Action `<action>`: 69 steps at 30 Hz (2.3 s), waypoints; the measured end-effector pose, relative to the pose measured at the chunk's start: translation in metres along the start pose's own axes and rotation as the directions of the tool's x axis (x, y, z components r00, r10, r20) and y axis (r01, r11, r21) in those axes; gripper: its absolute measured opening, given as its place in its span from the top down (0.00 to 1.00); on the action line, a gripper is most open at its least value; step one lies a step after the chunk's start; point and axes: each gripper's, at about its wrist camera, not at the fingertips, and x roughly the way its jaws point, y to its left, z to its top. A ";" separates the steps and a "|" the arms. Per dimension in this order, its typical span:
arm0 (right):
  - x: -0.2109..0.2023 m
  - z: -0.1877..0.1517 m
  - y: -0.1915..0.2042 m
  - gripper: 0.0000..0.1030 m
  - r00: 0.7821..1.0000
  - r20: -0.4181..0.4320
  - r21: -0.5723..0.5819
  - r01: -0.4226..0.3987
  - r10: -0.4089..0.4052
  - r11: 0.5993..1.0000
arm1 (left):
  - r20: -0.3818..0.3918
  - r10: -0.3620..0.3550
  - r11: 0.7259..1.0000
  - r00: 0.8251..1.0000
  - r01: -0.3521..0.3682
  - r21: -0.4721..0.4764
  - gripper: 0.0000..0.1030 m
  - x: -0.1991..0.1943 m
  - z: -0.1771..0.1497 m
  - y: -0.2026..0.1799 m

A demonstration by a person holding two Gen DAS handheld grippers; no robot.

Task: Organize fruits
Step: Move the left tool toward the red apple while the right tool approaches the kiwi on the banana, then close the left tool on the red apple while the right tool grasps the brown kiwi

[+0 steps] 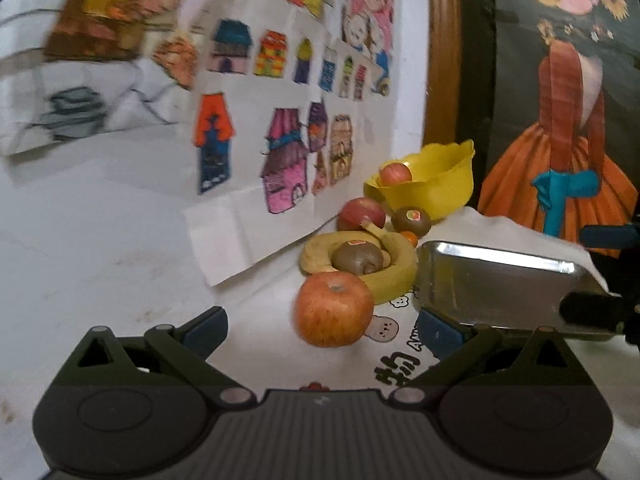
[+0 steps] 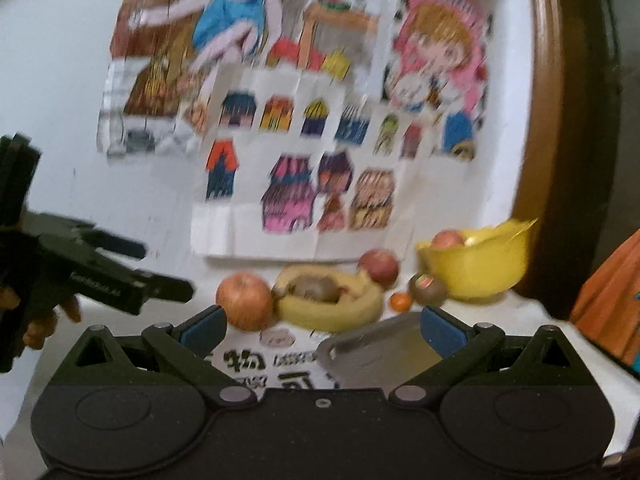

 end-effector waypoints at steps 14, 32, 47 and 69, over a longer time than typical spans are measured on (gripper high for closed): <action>0.064 -0.003 -0.050 0.00 0.988 -0.133 0.077 -0.072 0.082 0.994 | -0.112 0.012 0.995 0.994 0.000 0.101 0.00 0.080 0.005 -0.005; 0.115 0.011 -0.049 0.01 0.983 -0.150 0.043 -0.101 0.106 0.994 | -0.224 -0.028 0.997 0.974 0.043 0.062 0.13 0.107 0.005 0.005; 0.165 0.028 -0.048 0.07 0.979 -0.160 0.044 -0.117 0.123 0.992 | -0.201 -0.093 0.995 0.975 0.095 0.001 0.32 0.105 0.008 0.005; 0.236 0.036 -0.023 0.27 0.962 -0.250 -0.113 -0.146 0.114 0.983 | -0.198 -0.054 0.999 0.979 0.051 -0.019 0.32 0.068 -0.006 0.028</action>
